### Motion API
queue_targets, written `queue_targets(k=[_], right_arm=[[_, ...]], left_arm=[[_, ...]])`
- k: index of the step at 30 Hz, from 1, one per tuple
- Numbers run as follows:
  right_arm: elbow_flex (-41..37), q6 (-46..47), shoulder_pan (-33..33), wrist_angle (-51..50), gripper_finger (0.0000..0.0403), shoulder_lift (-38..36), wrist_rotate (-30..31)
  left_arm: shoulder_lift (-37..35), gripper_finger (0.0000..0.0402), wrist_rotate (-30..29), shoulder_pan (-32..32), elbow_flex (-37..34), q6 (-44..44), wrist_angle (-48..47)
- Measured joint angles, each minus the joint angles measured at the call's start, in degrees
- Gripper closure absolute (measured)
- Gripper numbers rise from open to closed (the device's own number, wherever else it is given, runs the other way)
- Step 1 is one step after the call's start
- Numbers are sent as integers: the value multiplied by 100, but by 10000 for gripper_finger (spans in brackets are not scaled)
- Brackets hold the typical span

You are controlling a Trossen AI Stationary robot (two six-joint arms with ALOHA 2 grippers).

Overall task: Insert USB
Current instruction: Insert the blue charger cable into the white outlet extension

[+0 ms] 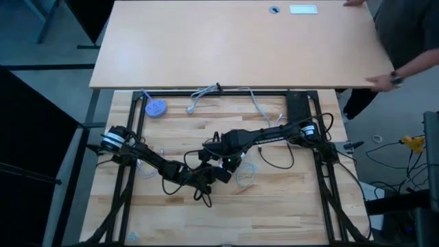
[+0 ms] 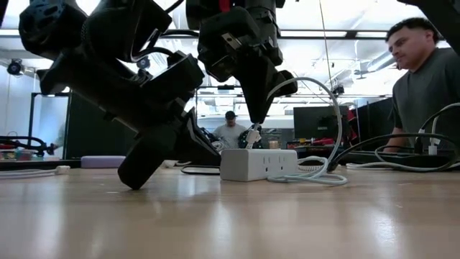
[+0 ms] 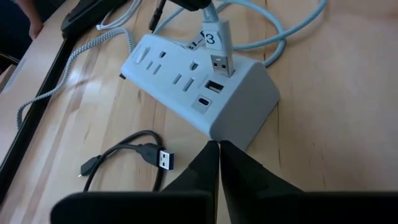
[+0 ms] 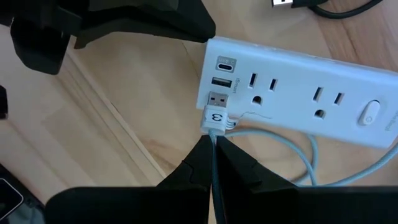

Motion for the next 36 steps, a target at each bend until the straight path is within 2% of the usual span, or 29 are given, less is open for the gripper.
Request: queue_targets(k=[30, 36], right_arm=[[11, -274, -158, 221, 403, -17, 119], [99, -349, -162, -137, 403, -15, 111]], left_arm=[[17, 402, 57, -11, 157, 140, -3], [17, 401, 57, -11, 157, 109, -67]])
